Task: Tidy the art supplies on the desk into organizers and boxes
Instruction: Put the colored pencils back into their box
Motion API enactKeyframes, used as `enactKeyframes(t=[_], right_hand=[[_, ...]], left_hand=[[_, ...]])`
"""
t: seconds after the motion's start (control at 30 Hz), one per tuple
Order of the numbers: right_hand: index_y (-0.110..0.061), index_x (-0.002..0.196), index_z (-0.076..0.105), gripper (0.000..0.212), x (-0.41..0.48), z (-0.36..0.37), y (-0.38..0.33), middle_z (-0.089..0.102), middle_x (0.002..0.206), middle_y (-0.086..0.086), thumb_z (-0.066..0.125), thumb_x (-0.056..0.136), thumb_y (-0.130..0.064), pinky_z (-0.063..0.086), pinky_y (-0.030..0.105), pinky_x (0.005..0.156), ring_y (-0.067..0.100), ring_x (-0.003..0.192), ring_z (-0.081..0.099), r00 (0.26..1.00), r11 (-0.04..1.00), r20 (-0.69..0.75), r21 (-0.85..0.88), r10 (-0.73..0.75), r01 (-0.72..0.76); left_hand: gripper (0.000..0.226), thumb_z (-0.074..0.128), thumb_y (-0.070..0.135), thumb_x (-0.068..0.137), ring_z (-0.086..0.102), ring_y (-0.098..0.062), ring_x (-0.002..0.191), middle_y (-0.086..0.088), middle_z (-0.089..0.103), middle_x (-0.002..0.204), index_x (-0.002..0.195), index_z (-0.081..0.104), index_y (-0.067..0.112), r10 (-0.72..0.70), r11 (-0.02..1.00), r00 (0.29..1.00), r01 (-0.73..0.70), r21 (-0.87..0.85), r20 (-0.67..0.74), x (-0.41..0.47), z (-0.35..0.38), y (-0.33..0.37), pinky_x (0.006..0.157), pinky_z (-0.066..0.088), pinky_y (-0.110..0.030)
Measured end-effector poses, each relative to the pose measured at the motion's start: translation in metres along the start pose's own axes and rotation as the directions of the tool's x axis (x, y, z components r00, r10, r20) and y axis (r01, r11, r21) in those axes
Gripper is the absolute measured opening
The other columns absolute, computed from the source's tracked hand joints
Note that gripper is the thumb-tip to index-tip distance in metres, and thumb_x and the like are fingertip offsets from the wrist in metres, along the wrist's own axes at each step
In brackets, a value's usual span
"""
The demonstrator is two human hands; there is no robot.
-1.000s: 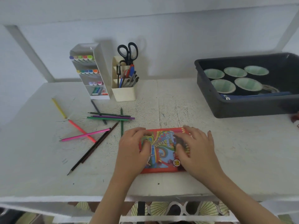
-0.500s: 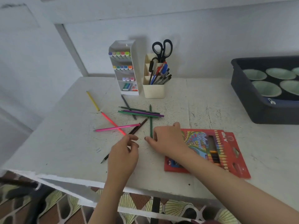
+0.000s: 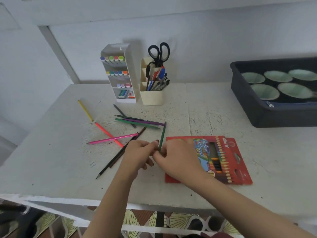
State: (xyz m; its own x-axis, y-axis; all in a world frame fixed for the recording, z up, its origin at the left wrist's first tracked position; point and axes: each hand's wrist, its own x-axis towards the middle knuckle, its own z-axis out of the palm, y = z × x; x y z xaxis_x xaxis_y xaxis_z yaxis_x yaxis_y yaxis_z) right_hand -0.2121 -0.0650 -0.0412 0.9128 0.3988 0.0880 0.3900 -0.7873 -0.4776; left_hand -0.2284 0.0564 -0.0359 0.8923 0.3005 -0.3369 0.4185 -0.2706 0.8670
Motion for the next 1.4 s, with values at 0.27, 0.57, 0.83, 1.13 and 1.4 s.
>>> enactKeyframes(t=[0.27,0.57,0.83,1.13,1.4], right_hand=[[-0.026,0.089,0.055,0.005,-0.022,-0.037,0.046,0.058,0.078,-0.014,0.054,0.091,-0.03,0.039,0.017,0.065,0.001,0.072,0.052,0.981,0.943,-0.194,0.326,0.003,0.062],[-0.018,0.091,0.067,0.012,-0.046,-0.076,0.122,0.062,0.086,-0.012,0.059,0.084,-0.023,0.038,0.021,0.08,0.005,0.085,0.054,0.96,0.965,-0.251,0.196,-0.122,0.174],[-0.017,0.084,0.068,0.007,-0.074,-0.086,0.179,0.061,0.079,-0.01,0.065,0.086,-0.011,0.04,0.032,0.074,0.01,0.076,0.054,0.956,0.998,-0.291,0.058,0.03,-0.014],[-0.018,0.088,0.067,0.01,-0.087,-0.088,0.21,0.062,0.085,-0.004,0.058,0.091,-0.018,0.02,0.026,0.077,0.012,0.079,0.047,0.891,0.95,-0.382,-0.092,0.244,-0.3],[-0.025,0.09,0.067,0.009,-0.071,-0.068,0.197,0.056,0.088,-0.013,0.058,0.091,-0.026,0.019,0.024,0.083,0.008,0.086,0.046,0.962,0.992,-0.26,-0.066,0.084,-0.105]], left_hand=[[0.026,0.059,0.014,0.09,0.042,-0.006,0.037,0.005,0.056,0.045,0.068,0.066,0.003,0.106,0.994,0.969,-0.111,0.011,0.225,-0.007,0.021,0.026,0.039,0.036,-0.017],[0.022,0.059,0.023,0.092,0.063,-0.024,0.064,-0.013,0.071,0.074,0.075,0.069,0.013,0.192,0.967,0.826,-0.252,0.042,0.53,-0.009,0.056,0.041,0.064,0.048,-0.032],[0.02,0.055,0.016,0.094,0.05,-0.008,0.044,0.005,0.066,0.065,0.084,0.07,0.024,0.256,0.938,0.888,-0.324,0.124,0.382,0.0,0.104,0.036,0.045,0.044,-0.022],[0.03,0.059,0.004,0.086,0.056,0.006,0.072,0.011,0.065,0.089,0.084,0.063,0.034,0.446,0.845,0.869,-0.487,0.221,0.214,0.003,0.125,0.018,0.061,0.042,-0.005],[0.024,0.058,0.007,0.088,0.054,-0.001,0.08,0.012,0.061,0.089,0.081,0.063,0.03,0.555,0.771,0.82,-0.571,0.282,0.143,-0.002,0.128,0.012,0.07,0.04,-0.013]])
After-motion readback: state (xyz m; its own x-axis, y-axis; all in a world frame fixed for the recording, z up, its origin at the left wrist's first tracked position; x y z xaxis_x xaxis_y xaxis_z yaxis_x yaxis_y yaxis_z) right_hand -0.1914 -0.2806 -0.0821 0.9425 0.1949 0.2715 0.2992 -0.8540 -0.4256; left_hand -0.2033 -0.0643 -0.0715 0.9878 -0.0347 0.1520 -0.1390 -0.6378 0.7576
